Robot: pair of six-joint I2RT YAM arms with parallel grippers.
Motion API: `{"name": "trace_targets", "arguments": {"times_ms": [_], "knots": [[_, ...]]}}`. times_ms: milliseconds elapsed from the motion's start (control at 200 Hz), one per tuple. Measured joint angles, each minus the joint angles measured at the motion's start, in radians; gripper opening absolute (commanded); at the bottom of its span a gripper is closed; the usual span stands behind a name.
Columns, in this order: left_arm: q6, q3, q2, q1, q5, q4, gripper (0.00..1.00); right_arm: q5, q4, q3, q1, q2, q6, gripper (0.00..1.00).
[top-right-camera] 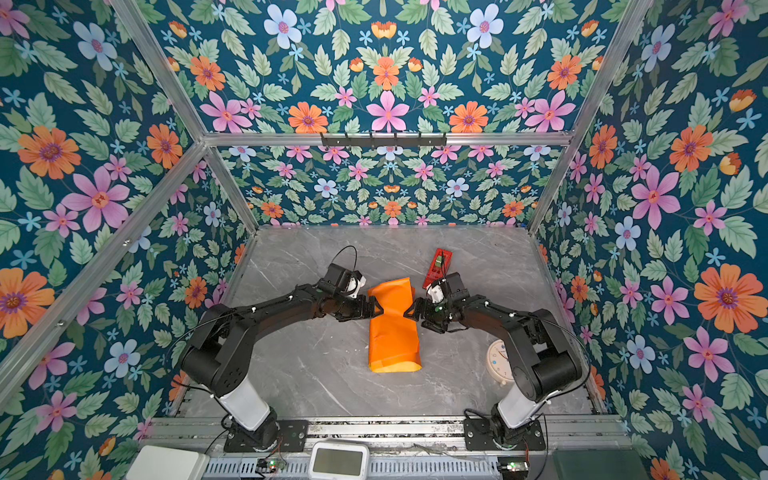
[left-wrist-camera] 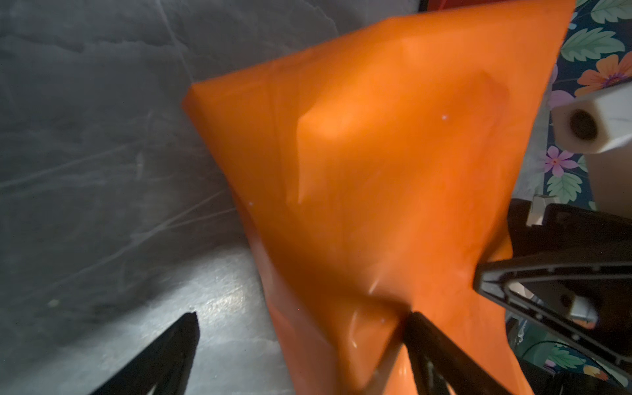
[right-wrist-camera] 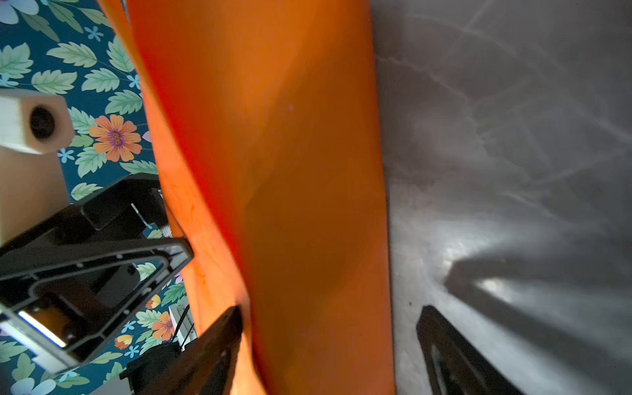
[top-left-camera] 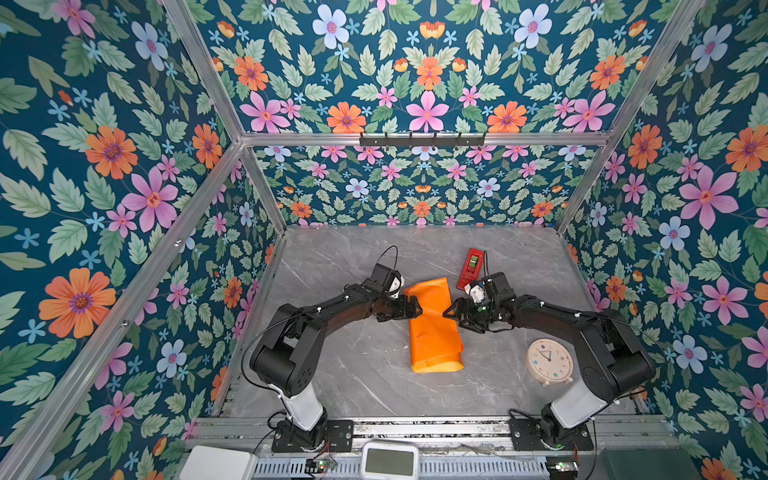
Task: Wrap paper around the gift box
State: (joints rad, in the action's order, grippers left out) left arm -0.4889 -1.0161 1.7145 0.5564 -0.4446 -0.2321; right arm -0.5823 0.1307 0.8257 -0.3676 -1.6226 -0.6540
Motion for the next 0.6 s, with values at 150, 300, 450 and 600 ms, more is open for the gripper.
{"name": "trace_targets", "arguments": {"times_ms": [150, 300, 450, 600], "knots": [[0.044, 0.001, 0.005, -0.001, 0.000, -0.003, 0.94, 0.019, 0.069, 0.031, -0.002, 0.012, 0.000, 0.84], [0.074, 0.003, 0.009, 0.000, 0.000, 0.000, 0.93, 0.045, 0.140, 0.091, 0.002, 0.008, 0.000, 0.85], [0.092, 0.000, 0.009, 0.002, 0.004, 0.000, 0.93, 0.051, 0.164, 0.153, 0.000, -0.021, 0.000, 0.86], [0.099, -0.004, 0.012, 0.005, 0.011, 0.000, 0.93, 0.049, 0.167, 0.196, 0.000, -0.093, 0.004, 0.85]]}}
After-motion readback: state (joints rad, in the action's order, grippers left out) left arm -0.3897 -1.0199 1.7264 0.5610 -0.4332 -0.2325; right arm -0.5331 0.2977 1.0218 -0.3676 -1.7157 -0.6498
